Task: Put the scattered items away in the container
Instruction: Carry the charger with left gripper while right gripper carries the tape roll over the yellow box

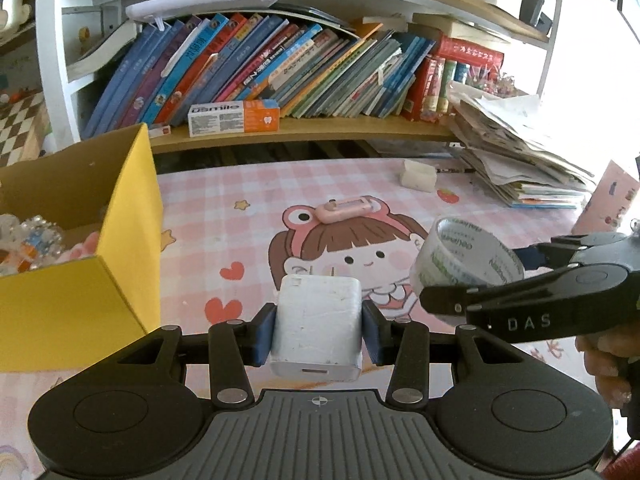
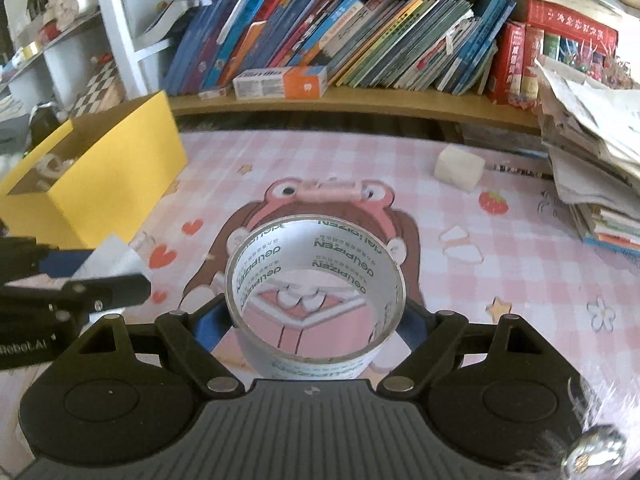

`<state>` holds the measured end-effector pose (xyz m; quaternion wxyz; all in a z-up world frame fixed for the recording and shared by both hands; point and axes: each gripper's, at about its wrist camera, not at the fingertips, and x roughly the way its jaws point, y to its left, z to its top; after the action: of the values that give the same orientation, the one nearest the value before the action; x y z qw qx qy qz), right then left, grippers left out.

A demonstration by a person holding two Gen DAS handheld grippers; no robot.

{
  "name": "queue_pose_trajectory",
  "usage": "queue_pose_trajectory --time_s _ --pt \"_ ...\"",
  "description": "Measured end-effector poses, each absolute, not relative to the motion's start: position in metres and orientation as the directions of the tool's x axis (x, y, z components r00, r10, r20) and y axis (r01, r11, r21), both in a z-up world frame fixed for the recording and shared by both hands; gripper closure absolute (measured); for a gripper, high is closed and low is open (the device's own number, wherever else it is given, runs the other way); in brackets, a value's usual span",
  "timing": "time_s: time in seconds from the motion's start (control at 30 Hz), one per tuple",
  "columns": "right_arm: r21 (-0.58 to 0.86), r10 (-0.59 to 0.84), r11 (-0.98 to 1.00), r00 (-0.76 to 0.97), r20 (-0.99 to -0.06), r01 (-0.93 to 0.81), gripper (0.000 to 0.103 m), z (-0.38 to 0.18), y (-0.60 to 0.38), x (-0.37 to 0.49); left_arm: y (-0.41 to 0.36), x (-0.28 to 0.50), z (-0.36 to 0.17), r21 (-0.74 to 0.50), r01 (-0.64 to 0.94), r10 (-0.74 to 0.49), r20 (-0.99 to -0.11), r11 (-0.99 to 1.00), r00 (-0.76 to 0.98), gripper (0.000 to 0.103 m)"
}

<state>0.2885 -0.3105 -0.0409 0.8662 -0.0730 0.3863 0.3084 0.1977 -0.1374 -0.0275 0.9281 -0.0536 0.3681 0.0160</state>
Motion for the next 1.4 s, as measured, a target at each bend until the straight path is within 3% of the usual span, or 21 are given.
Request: queue_pose_trajectory --time_s 0.47,1.4 --pt "0.116 0.480 0.780 0.470 -0.741 -0.614 0.019 -0.047 -0.309 0.251 -0.131 0.158 -0.027 -0.146 -0.091 -0.038 -0.700 0.985 0.713 0.060" --pt "0.085 0.403 0.843 0.517 -0.755 -0.532 0.019 -0.034 -0.236 0.170 -0.051 0.108 -0.015 -0.168 0.065 -0.163 -0.676 0.984 0.719 0.060"
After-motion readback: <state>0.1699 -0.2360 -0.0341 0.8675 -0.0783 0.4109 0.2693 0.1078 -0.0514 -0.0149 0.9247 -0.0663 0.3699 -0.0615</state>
